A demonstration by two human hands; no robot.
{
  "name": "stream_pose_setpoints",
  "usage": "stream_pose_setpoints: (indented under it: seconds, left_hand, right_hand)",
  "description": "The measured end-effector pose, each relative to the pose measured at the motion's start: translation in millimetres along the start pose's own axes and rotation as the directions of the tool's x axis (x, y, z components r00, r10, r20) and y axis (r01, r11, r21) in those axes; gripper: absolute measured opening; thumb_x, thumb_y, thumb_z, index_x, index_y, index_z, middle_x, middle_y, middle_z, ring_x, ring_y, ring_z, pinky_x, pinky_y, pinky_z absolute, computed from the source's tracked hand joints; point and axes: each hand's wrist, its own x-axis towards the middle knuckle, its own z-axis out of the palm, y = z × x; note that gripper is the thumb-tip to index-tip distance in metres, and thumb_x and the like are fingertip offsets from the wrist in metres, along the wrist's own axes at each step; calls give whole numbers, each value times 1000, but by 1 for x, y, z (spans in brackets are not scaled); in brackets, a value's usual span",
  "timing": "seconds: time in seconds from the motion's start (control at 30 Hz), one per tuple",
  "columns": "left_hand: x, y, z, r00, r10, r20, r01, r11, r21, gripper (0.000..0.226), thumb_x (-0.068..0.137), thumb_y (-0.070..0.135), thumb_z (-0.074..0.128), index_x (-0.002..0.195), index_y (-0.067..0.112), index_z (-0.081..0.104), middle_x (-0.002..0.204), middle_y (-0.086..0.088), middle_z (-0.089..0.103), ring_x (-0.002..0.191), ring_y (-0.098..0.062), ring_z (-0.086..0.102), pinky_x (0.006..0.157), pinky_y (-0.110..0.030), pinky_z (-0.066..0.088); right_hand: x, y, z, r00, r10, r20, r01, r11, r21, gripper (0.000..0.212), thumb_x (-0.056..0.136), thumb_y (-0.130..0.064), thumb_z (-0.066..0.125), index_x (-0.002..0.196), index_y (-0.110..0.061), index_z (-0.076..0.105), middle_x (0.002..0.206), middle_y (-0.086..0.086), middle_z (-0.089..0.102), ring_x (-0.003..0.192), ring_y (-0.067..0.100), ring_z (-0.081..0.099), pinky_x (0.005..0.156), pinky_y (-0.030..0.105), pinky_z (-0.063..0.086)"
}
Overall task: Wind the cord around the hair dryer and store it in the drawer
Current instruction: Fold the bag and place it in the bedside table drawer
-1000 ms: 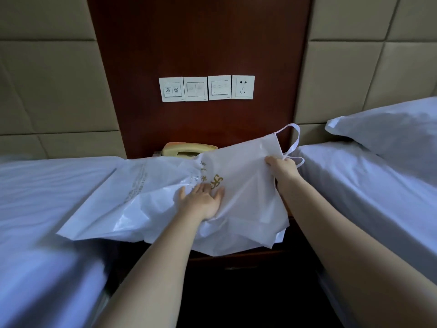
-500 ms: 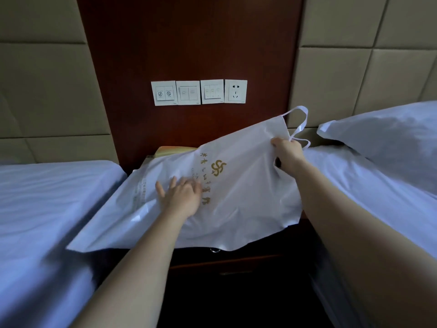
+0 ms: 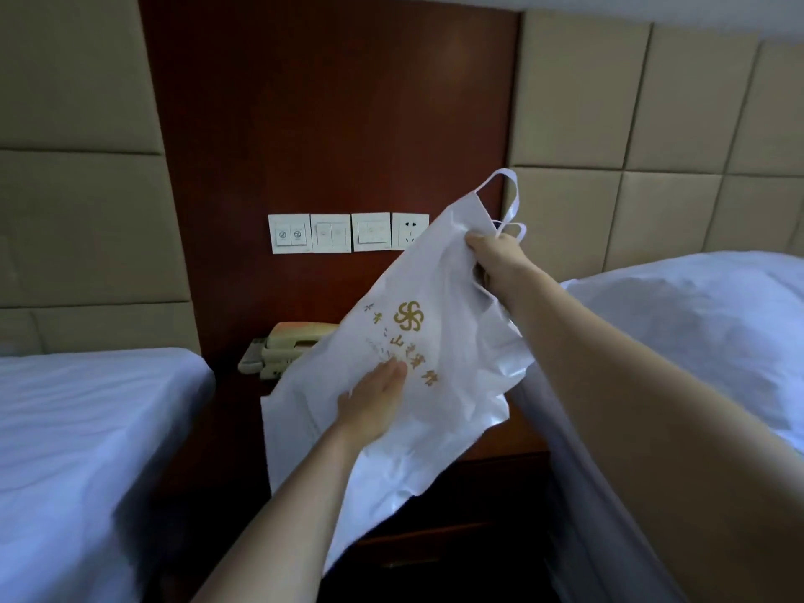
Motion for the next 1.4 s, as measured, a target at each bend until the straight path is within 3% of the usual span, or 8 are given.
stream_pose_setpoints:
  seconds: [0.17, 0.33, 0.47, 0.63, 0.9, 1.1, 1.27, 1.4]
  left_hand:
    - [11, -21, 4, 998, -52, 30, 51, 998, 33, 59, 98, 51, 13, 150, 23, 21, 157, 1, 24, 143, -24, 23, 117, -47, 15]
    - [17, -35, 23, 991, -85, 101, 66, 982, 174, 56, 99, 49, 16, 151, 28, 12, 161, 2, 8, 147, -22, 8, 117, -50, 10]
    - [16, -23, 36, 997, -64, 42, 47, 944, 327, 60, 97, 50, 29, 151, 30, 14, 161, -4, -4, 147, -30, -5, 116, -56, 5]
    - [14, 6, 56, 994, 110, 22, -106, 865, 490, 54, 95, 48, 34, 141, 18, 39, 156, -2, 24, 145, -24, 12, 115, -55, 10]
    - [6, 7, 69, 994, 85, 71, -109, 626, 772, 50, 99, 43, 21, 128, 21, 55, 144, 0, 45, 141, -14, 21, 111, -45, 15]
    - [-7, -24, 40, 997, 21, 69, -67, 624, 779, 46, 99, 35, 24, 135, 19, 47, 149, 2, 39, 145, -11, 13, 114, -44, 9]
    - [-21, -33, 43, 991, 123, 54, -126, 709, 694, 36, 96, 43, 32, 117, 17, 45, 124, -2, 59, 120, -21, 51, 111, -47, 13]
    - [-45, -36, 47, 959, 259, 117, -269, 698, 663, 83, 72, 74, 12, 130, 21, 40, 141, 5, 43, 132, -15, 39, 113, -45, 10]
  right_hand:
    - [18, 17, -14, 998, 44, -46, -56, 955, -290, 3, 88, -10, 46, 86, -9, 49, 73, 7, 52, 66, 23, 56, 70, 34, 49]
    - [20, 53, -52, 982, 148, -122, -187, 880, -436, 25, 86, -16, 54, 106, 0, 49, 98, 17, 61, 91, 34, 63, 85, 42, 54]
    - [25, 70, -80, 973, 135, -185, -214, 827, -520, 46, 89, -24, 54, 128, -2, 43, 103, 11, 57, 90, 29, 56, 79, 35, 47]
    - [16, 92, -107, 979, 94, -181, -196, 684, -703, 39, 89, -24, 50, 119, 0, 50, 84, 8, 54, 80, 26, 51, 69, 30, 41]
    - [-7, 127, -139, 989, 90, -121, -135, 184, -974, 39, 92, -33, 43, 120, -6, 48, 122, 12, 51, 112, 32, 50, 74, 32, 36]
    - [-48, 168, -125, 983, 158, -92, -146, 378, -914, 50, 87, -44, 50, 125, -12, 41, 125, 11, 49, 114, 35, 49, 86, 42, 47]
    - [-90, 200, -121, 948, 258, -187, -311, 621, -720, 68, 82, -41, 60, 137, -14, 31, 136, 11, 42, 119, 37, 47, 89, 43, 42]
    - [-101, 193, -141, 949, 160, -271, -310, 611, -728, 54, 81, -38, 65, 121, -9, 44, 127, 13, 46, 116, 36, 47, 82, 39, 39]
